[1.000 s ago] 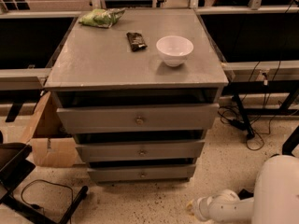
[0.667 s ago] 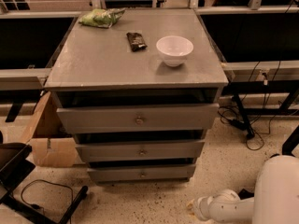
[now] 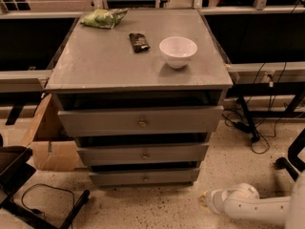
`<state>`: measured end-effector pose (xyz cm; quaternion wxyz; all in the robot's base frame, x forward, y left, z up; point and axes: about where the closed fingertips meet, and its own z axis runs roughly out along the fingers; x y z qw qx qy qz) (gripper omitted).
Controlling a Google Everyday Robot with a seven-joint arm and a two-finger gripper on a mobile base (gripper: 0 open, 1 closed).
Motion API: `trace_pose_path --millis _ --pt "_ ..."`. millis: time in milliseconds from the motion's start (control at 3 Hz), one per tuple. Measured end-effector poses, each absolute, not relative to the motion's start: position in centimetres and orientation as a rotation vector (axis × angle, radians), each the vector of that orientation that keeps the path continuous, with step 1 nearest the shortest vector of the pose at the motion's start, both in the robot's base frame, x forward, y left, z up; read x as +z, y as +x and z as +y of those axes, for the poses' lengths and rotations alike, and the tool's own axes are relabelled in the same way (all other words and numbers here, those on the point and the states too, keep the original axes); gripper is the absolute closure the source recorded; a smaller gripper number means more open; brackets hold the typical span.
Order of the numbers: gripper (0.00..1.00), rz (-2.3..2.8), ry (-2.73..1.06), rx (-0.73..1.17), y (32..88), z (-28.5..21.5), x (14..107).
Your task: Close bottom drawer
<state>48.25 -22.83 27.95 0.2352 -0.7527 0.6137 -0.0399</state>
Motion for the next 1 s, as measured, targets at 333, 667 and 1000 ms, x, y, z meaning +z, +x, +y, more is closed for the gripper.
trace_pose_path --millis 333,667,1000 --pt "1.00 1.688 -2.065 -0.246 49.6 -25.3 35.0" --pt "1.00 1.691 -2.085 -0.398 50.1 -25.6 41.9" --pt "1.00 1.701 -2.103 -0.567 50.3 -23.5 48.1"
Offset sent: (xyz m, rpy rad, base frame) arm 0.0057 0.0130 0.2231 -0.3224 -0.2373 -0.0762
